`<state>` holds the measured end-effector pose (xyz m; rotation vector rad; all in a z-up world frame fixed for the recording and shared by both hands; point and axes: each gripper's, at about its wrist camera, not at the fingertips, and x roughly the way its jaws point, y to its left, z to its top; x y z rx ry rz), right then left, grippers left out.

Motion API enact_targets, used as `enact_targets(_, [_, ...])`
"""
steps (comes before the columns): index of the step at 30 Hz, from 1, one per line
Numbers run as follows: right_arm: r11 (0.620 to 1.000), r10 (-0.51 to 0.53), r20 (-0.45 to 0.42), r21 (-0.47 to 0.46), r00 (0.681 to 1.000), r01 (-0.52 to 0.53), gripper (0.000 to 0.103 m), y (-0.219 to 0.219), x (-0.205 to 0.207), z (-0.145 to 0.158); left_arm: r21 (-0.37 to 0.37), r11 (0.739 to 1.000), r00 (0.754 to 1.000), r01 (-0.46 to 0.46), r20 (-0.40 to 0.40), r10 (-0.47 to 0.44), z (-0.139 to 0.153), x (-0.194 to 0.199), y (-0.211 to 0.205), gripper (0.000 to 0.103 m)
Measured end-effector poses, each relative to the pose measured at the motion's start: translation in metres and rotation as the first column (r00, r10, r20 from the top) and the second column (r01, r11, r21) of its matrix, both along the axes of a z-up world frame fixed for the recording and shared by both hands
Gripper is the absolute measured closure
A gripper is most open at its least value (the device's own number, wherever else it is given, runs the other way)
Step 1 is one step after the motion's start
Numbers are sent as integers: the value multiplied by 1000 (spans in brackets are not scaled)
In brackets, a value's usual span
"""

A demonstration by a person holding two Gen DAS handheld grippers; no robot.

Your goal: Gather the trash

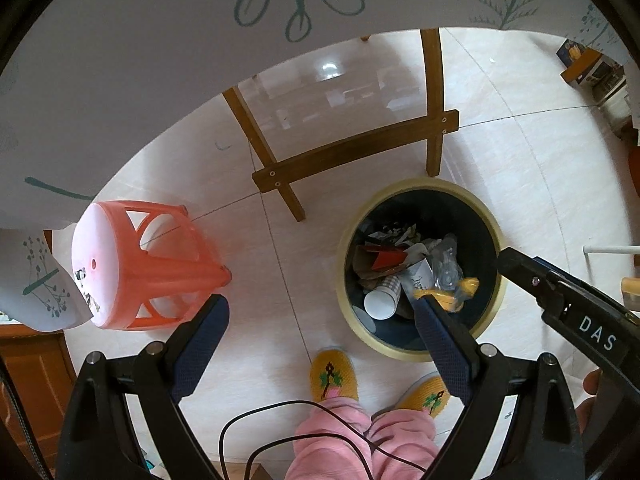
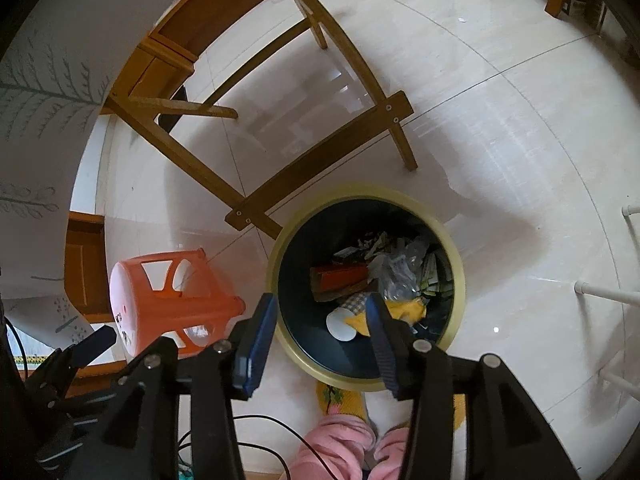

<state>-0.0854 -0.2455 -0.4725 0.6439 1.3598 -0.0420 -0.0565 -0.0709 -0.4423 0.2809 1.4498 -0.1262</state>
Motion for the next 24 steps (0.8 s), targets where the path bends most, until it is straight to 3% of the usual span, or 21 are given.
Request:
enact_targets(10, [998, -55, 35, -5, 998, 55, 56, -22, -9, 38, -50, 999, 1000, -19, 8, 20, 40, 0, 0, 10])
enact_targets(15, [1000, -20, 62, -20, 998, 22, 56, -25, -10, 87, -121, 992, 999, -47, -5, 47, 87, -4, 1, 10])
enact_targets(24, [987, 148, 166, -84, 975, -136, 56, 0, 0, 201, -205, 974, 994, -92, 42, 103, 193, -7, 12, 10])
